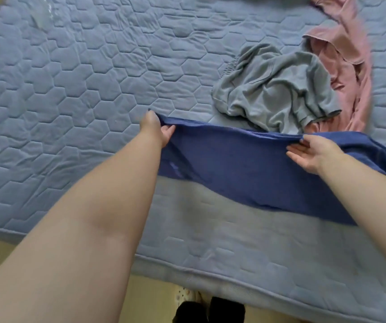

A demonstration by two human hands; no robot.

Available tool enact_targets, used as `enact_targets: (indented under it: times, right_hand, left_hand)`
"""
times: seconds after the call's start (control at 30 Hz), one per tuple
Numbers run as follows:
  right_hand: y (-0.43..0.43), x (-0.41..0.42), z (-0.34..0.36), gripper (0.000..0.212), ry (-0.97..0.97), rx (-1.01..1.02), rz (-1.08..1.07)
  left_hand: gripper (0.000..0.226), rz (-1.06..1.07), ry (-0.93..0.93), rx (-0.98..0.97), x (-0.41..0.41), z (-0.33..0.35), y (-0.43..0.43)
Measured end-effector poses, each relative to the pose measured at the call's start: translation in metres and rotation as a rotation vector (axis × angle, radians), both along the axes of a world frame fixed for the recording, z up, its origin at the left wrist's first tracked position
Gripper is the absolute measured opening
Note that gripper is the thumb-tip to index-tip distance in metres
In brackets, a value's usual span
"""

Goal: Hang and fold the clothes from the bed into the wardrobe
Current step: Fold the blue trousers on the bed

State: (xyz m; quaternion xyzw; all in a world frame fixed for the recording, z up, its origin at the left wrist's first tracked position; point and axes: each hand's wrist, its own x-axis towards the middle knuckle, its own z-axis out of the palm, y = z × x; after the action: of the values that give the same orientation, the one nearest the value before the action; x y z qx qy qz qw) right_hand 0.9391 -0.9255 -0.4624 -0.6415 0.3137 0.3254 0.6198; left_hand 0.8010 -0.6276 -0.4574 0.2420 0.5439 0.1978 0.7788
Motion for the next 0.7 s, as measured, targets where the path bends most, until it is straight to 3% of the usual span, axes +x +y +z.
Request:
enact_targets:
  times: [0.03, 0.1, 0.17, 0.27, 0.37, 0.5, 0.6, 0.7]
  right_hand:
    - [0.004, 0.005, -0.006, 0.031, -0.023, 0.047, 0.013]
    - [0.007, 0.001, -0.022, 0.045, -0.018, 0.112, 0.017]
    - [0.003, -0.019, -0.039, 0.041, 0.048, 0.152, 0.031]
    - [0.003, -0.063, -0.061, 0.019, 0.121, 0.128, 0.12]
    - [0.018, -0.1, -0.075, 0.011, 0.009, -0.104, 0.327]
    - [0.041, -0.127, -0.092, 0.009, -0.506, -0.572, 0.866]
    - [0.064, -0.134, -0.102, 0.034, -0.76, -0.723, 1.125]
    - [0.082, -0.133, -0.11, 0.034, -0.8, -0.97, 1.34]
  left_hand:
    - [0.046, -0.024, -0.103, 0.009, 0.004, -0.003, -0.002]
    - [0.049, -0.129, -0.13, 0.056, 0.001, -0.022, -0.011]
    - [0.046, -0.217, 0.059, 0.123, -0.02, -0.05, -0.025]
    - [0.037, -0.245, 0.468, 0.316, -0.06, -0.088, -0.037]
    - [0.031, -0.429, 0.682, 0.513, -0.079, -0.107, -0.026]
    - [0.04, -0.718, 0.763, 0.764, -0.063, -0.113, 0.0]
    - [0.04, -0.85, 0.811, 0.764, -0.045, -0.123, 0.015]
    - [0.018, -0.832, 0.727, 0.72, -0.038, -0.132, 0.022]
